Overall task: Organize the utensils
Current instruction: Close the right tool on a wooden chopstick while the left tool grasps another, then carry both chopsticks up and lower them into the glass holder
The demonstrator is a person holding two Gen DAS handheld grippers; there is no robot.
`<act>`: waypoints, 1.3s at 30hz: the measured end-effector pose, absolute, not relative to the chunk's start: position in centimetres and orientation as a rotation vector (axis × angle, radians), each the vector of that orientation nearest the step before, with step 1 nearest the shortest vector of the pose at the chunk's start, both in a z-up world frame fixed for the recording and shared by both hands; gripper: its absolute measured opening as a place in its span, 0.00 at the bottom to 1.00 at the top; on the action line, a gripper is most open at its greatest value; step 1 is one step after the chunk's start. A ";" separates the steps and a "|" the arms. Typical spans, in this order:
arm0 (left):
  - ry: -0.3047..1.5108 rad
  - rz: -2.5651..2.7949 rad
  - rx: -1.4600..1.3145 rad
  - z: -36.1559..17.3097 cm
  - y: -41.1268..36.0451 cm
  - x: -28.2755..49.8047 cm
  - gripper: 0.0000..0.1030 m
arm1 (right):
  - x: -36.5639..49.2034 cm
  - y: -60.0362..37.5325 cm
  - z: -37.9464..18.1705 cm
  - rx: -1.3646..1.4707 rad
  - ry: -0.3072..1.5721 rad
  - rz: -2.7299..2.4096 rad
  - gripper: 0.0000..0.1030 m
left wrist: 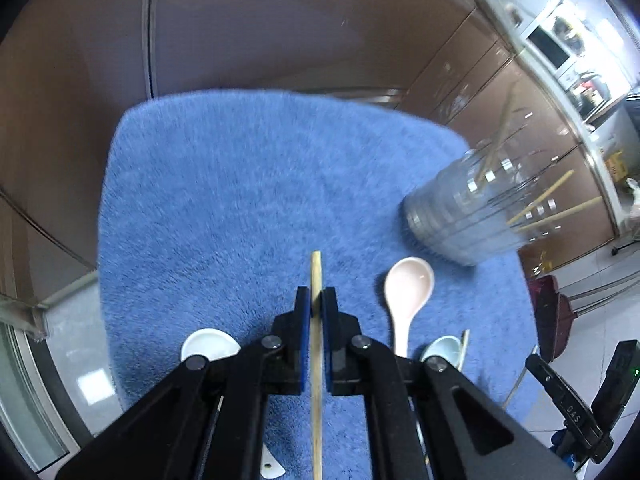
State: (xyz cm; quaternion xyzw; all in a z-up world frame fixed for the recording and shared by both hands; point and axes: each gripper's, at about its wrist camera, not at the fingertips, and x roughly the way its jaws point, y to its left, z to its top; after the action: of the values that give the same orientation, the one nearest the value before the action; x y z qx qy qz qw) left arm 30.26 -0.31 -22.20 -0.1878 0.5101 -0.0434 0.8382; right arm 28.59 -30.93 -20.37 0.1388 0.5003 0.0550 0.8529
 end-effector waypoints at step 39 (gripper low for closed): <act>0.488 -0.100 -0.285 -6.9 -0.1 16.2 0.05 | 13.1 -28.4 -5.1 0.196 0.568 0.191 0.05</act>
State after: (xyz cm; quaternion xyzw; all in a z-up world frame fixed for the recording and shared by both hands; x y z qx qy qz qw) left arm 16.17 -0.09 -6.90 -0.1404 0.2405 -0.0494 0.9592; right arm 13.09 -28.37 -5.13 0.0964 0.2795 0.0939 0.9507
